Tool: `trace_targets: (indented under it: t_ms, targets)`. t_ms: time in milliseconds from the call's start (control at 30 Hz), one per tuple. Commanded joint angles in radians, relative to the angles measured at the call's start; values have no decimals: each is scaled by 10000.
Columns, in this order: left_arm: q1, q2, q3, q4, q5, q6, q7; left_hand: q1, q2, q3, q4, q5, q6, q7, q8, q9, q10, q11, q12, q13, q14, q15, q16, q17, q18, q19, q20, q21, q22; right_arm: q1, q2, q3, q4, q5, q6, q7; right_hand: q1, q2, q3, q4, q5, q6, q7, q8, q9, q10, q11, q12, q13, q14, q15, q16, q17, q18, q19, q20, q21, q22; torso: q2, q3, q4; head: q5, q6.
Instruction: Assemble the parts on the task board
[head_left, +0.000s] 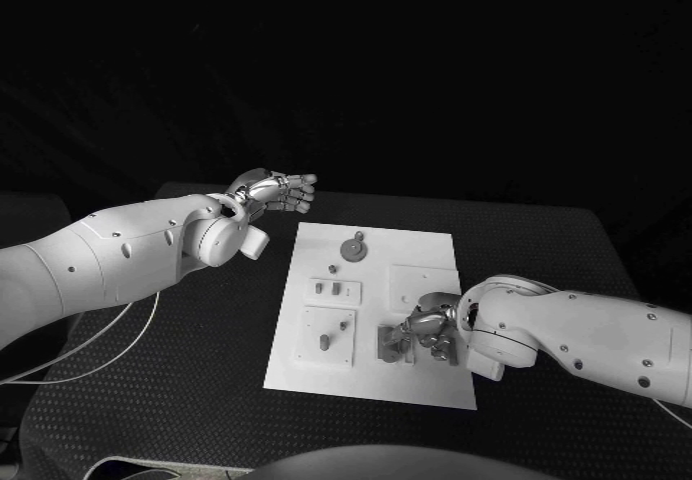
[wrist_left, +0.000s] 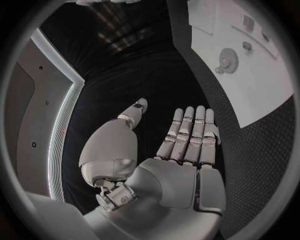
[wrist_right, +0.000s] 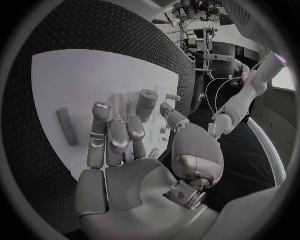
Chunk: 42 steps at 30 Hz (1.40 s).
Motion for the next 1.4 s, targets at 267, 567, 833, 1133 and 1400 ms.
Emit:
trace_targets:
  t_ms: [267, 567, 833, 1133, 1400]
  targets:
    - [6, 3, 6, 10, 48, 168, 77, 68, 59, 0, -57, 39, 58, 208, 68, 11, 15, 44, 51, -19, 74, 22, -61, 12, 109, 2, 79, 33, -16, 68, -315, -5, 302, -875, 704, 324, 586, -123, 104, -46, 12, 108, 31, 6, 88, -11, -40, -2, 52, -30, -36, -28, 20, 346, 46, -51, -30, 177, 0, 7, -13, 1, 23]
    - [6, 2, 6, 12, 48, 176, 76, 69, 66, -1, -61, 39, 61, 208, 70, 11, 17, 44, 52, -23, 76, 22, -63, 15, 110, 2, 79, 33, -19, 65, -240, -7, 337, -1059, 900, 302, 1241, 321, -265, -788, 11, 203, 3, 48, 176, 17, -62, 29, 55, -21, -54, 0, 68, 346, 10, -13, -9, 180, 8, 13, -6, -7, 16]
    - [6, 3, 6, 18, 48, 185, 76, 68, 73, -2, -63, 40, 63, 207, 72, 11, 19, 44, 52, -28, 77, 22, -65, 18, 109, 2, 79, 33, -22, 44, -138, -7, 274, -1182, 726, 229, 1330, 616, -429, -1004, 10, 287, -20, 77, 215, 65, -82, 65, 65, 4, -71, 21, 124, 346, 10, 8, -11, 174, 8, 0, 4, -26, 9]
    - [6, 5, 6, 17, 48, 167, 89, 22, 90, -22, -42, 37, 69, 205, 76, 9, 25, 44, 55, -44, 77, 24, -76, 25, 107, 4, 82, 34, -33, 35, -72, -7, 139, -1218, 154, 9, 971, 1456, -609, -845, 9, 496, -94, 168, 278, 176, -152, 156, 111, 62, -134, 75, 267, 346, 50, 15, -19, 159, 3, -11, 17, -76, 1]
    - [6, 15, 6, 28, 48, 230, 63, 27, 93, -21, -50, 39, 74, 202, 79, 9, 32, 41, 58, -49, 76, 23, -80, 28, 108, 1, 80, 32, -38, 30, 62, -7, 0, -1465, 217, -147, 756, 1922, -736, -879, 10, 586, -150, 197, 321, 232, -210, 199, 134, 88, -195, 127, 379, 346, 62, -13, -18, 167, 4, -6, 12, -47, -37]
